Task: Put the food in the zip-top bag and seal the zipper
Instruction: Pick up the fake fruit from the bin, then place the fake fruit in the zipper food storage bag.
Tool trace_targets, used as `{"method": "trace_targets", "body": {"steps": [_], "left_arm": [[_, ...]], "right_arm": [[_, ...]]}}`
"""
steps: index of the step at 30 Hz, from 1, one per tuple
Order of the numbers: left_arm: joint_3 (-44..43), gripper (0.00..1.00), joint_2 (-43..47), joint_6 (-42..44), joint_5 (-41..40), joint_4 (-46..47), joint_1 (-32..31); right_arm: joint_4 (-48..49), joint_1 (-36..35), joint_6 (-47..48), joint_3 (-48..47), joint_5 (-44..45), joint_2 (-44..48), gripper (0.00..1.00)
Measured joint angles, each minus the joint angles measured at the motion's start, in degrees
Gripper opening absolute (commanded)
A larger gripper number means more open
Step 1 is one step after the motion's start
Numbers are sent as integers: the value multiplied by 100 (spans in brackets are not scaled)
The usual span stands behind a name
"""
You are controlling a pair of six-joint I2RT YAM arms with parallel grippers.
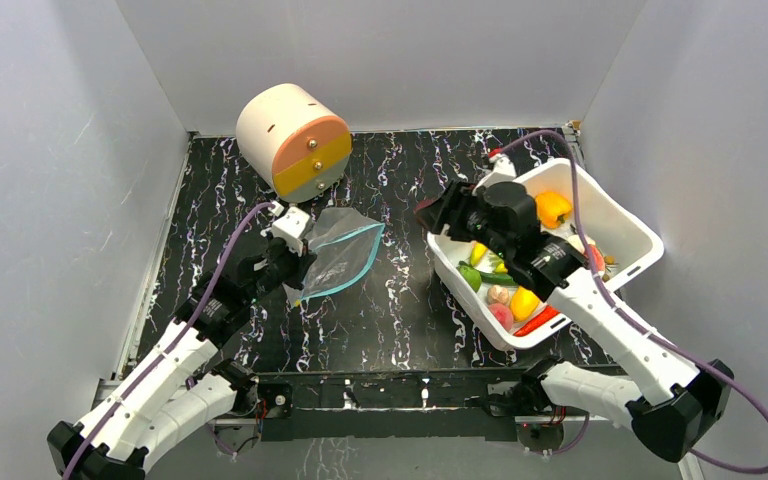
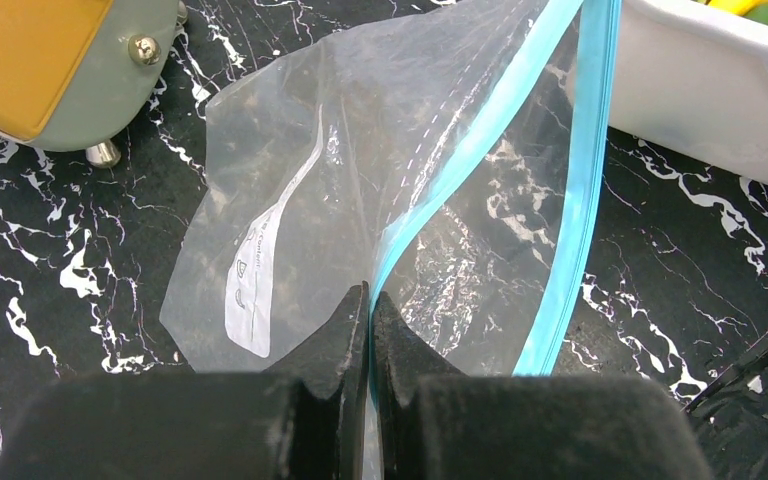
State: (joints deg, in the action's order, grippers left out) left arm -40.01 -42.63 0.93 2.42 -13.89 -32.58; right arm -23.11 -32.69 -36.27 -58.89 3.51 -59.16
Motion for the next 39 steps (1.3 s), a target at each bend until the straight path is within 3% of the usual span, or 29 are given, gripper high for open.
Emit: {"method": "trace_targets", "body": {"steps": [8,15,22,33,39], "left_arm": [[0,0,-2,-7,2,7,0],[-4,0,-11,-105,4,-11,0],[-22,0,-52,-356,208,-15,0],[-59,0,22,-1646,857,210,4],[-177,0,55,-1821,898,260,11]], "right_arm": [[625,-1867,-603,-37,496,-404,43],[1054,-2813,-737,-413,942,-1152,44],[1110,-2992,-645,-466,1368,-1685,45],[1263,-2988,-463,188,2107,-1572,44],[870,-2988,-761,433,2621,-1635,48]]}}
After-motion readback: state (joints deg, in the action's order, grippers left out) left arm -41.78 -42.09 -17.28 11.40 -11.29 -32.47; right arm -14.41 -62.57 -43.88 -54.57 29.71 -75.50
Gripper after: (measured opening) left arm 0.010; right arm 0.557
